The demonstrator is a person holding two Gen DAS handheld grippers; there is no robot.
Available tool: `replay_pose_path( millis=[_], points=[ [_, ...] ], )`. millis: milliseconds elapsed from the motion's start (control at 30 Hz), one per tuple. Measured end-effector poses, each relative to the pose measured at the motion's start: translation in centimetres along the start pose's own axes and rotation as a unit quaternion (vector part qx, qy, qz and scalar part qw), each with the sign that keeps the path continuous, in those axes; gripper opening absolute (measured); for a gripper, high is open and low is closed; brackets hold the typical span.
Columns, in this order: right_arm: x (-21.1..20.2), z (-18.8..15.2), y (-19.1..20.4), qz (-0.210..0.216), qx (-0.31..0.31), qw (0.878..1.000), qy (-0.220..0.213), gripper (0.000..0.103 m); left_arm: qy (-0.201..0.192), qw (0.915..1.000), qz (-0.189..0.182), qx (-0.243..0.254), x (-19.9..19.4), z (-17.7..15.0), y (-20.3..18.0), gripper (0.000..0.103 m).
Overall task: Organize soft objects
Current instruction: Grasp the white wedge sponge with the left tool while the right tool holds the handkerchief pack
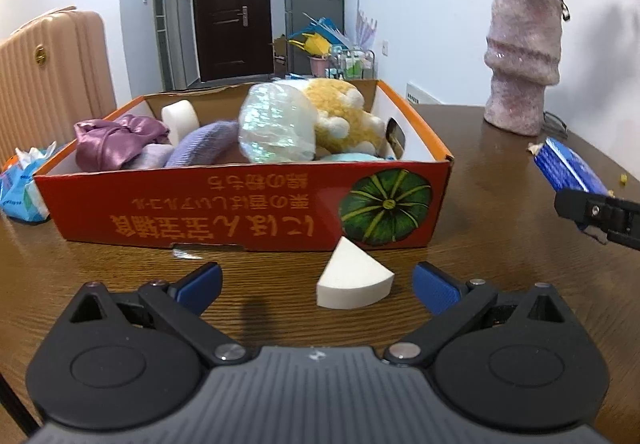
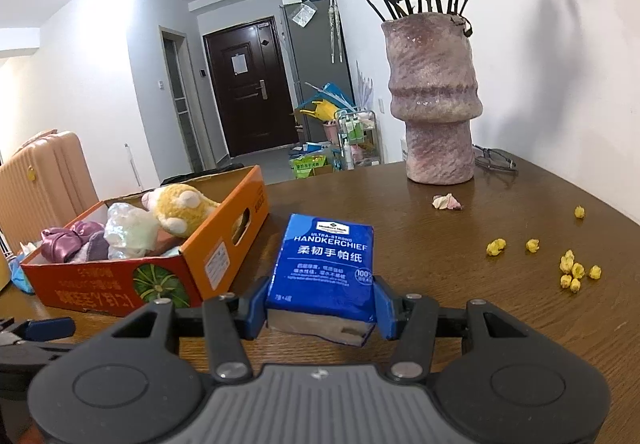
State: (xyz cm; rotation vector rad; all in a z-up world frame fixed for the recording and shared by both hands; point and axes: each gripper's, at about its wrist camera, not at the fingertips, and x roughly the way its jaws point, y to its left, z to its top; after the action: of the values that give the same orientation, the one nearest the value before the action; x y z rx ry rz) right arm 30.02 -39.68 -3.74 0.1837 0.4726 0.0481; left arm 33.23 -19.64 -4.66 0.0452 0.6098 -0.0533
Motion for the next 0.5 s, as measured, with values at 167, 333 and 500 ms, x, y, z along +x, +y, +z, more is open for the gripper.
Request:
replay_pose_path(
  millis=[167, 333, 500],
  points=[
    [0.3, 0.1, -0.3, 0.001, 0.002, 1.000, 0.003, 0.052, 0.005, 0.9999, -0.002, 0.010, 0.7, 0.2, -0.8, 0.103],
    [0.3, 0.0, -0.1, 0.004, -0.001, 1.000, 0.004, 0.052, 0.013, 0.9997, -0.008, 0.019, 1.1, 0.3, -1.1, 0.070],
    [0.4, 0.0, -0.2, 0.004, 0.001, 1.000, 0.007, 0.052, 0.035, 0.9985, -0.041, 0.008, 1.7, 0.3, -0.6, 0.038]
  ],
)
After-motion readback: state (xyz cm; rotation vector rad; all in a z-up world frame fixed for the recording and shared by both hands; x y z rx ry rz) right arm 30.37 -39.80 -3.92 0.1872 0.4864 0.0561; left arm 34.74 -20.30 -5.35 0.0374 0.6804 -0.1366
